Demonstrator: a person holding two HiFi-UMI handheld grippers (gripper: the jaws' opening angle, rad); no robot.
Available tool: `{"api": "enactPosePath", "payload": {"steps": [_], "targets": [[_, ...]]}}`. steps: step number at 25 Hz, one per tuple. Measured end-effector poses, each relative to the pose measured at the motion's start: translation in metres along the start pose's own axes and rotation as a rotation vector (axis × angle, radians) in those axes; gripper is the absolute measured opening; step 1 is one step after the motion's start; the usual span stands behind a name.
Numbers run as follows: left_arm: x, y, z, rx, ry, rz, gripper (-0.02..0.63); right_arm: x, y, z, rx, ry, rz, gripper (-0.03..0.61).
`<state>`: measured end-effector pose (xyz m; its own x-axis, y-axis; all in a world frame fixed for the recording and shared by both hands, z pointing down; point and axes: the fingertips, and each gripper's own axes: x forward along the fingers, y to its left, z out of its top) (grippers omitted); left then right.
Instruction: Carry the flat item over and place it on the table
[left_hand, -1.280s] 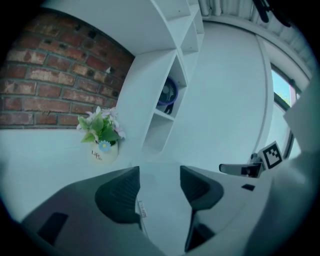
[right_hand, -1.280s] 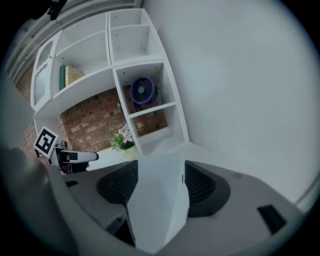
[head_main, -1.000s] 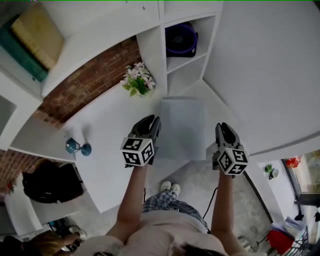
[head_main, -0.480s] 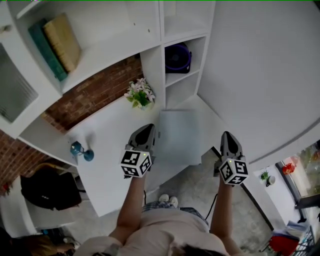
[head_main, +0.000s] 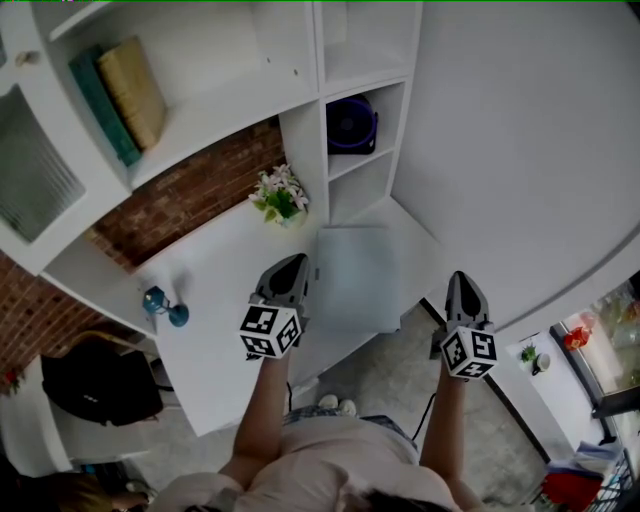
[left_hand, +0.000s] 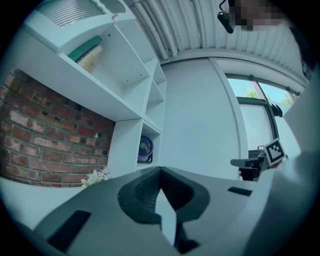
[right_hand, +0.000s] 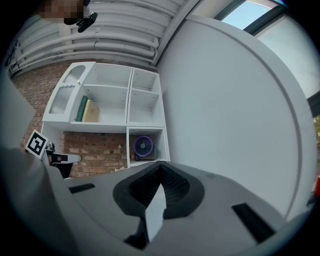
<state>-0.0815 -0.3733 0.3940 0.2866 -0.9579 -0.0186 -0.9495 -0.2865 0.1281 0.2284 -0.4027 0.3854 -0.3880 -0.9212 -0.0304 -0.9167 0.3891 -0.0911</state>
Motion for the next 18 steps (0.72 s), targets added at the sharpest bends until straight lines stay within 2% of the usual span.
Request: {"api": "enactPosePath", "payload": {"steps": [18], "targets": [[0.012, 0.001, -0.006, -0.005, 0.024, -0.012, 0.028, 0.005, -0.011, -0.004, -0.016, 0.018, -0.030, 0.015]]}}
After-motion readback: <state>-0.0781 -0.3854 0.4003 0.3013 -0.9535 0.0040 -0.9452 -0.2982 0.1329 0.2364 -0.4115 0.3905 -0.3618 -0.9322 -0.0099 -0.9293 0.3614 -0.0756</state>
